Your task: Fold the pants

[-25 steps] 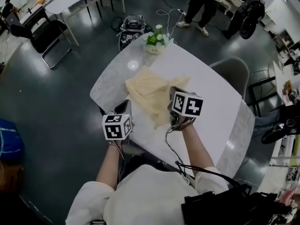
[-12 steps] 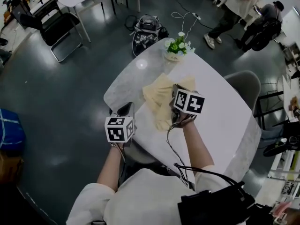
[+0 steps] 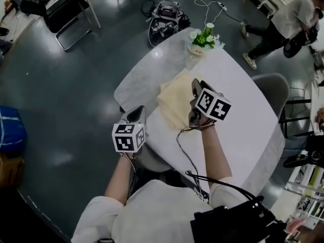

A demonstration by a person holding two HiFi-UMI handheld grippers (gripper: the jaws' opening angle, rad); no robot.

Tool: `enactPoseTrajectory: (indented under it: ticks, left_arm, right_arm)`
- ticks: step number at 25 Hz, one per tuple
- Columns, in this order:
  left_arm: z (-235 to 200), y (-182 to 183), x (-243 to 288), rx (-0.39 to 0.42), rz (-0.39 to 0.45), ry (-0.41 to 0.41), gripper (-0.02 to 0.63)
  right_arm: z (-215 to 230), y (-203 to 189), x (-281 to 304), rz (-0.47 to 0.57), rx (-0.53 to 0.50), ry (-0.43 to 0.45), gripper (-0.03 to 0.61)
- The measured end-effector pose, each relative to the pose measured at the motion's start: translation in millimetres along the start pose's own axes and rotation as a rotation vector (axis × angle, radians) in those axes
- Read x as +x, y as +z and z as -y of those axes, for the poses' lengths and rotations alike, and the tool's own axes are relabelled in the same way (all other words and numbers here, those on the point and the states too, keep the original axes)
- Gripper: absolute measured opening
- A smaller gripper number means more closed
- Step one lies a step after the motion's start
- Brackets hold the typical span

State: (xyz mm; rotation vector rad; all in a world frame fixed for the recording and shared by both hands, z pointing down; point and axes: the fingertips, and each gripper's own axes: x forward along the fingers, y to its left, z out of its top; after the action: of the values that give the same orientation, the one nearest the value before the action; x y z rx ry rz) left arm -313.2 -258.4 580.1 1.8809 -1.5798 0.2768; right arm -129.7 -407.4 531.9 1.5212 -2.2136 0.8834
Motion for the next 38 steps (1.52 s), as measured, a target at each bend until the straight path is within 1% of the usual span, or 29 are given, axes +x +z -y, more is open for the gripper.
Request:
enactPoseTrajectory:
  ticks: [4,11,15,19,24,26,33,38]
  left_arm:
    - [8,-5,4,-0.006,-0.002,-0.015,0.009]
    - [43,7,6,0.014,0.029,-0.04,0.009]
    - [70,13,1,0.037,0.045,-0.05,0.009]
    - [102,16,-11,0.062,0.064,-0.052,0.009]
    - [140,22,-29,0.095,0.103,-0.039,0.009]
    - [156,24,-35,0.107,0.122,-0.029,0.009]
    - [207,30,-58,0.17,0.195,0.017,0.009]
    - [228,30,-66,0.211,0.207,0.026,0.009]
  right_arm:
    - [11,-7,-9,-0.009,-0.016,-0.03,0.118]
    - [30,-4,-47,0.019,-0.11,-0.055,0.093]
    - [40,-3,-80,0.035,-0.132,-0.042,0.081]
    - [54,0,-119,0.067,-0.168,-0.058,0.04]
    - [74,-9,-163,0.09,-0.205,-0.084,-0.006]
    - [80,-13,-180,0.101,-0.218,-0.085,-0.006]
    - [100,-13,-230,0.153,-0.195,-0.054,-0.006]
    - [109,-7,-248,0.182,-0.169,-0.035,-0.008]
